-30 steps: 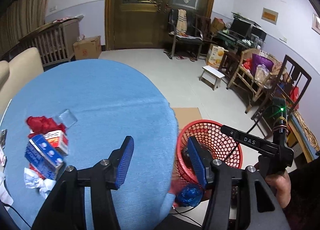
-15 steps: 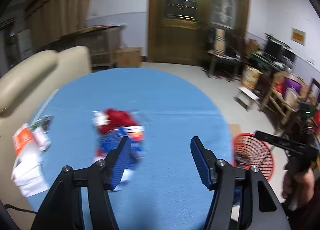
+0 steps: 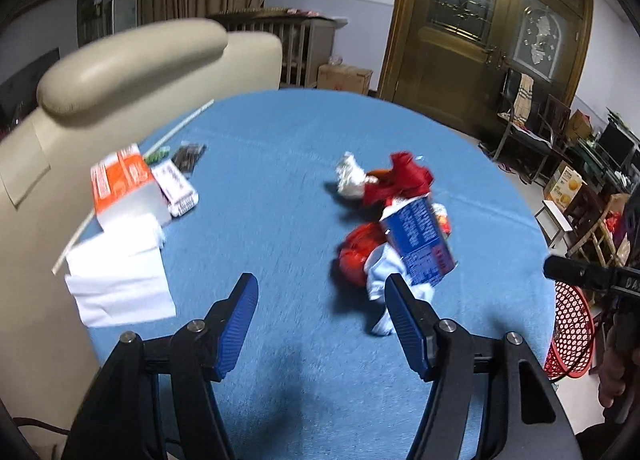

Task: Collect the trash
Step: 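Move the right tool back to the table and grasp the blue-and-white box, then lift the blue-and-white box with the right tool while the left tool grasps the face mask, then carry the box and mask to the wastebasket and release both, then return both tools to the table toward the red bag and orange box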

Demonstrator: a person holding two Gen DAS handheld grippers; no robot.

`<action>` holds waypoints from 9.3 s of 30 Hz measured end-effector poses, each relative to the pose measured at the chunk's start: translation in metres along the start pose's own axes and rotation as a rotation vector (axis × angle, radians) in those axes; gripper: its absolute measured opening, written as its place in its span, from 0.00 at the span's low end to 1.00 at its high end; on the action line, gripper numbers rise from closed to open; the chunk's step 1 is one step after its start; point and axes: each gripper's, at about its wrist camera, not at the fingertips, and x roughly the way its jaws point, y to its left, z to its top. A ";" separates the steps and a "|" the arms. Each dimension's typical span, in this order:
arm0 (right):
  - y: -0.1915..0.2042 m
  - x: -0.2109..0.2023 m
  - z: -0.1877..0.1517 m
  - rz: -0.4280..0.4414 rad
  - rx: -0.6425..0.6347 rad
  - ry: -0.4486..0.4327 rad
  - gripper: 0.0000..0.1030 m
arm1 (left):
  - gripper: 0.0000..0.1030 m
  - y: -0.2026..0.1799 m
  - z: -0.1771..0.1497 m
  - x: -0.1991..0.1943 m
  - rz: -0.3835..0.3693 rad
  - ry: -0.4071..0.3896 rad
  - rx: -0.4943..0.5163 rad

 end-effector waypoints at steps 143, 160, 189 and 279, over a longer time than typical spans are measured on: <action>-0.234 -0.145 -0.073 -0.161 0.409 -0.159 0.41 | 0.39 -0.073 -0.031 0.093 -0.080 0.219 0.082; -0.193 -0.093 -0.164 0.245 0.708 0.060 0.74 | 0.20 -0.070 -0.023 0.110 -0.097 0.177 0.040; -0.242 -0.015 -0.215 0.200 1.190 -0.137 0.62 | 0.18 -0.050 -0.037 0.073 -0.141 0.119 0.038; -0.007 0.117 0.096 0.211 -0.111 0.054 0.72 | 0.61 -0.005 0.040 0.118 -0.063 0.189 -0.103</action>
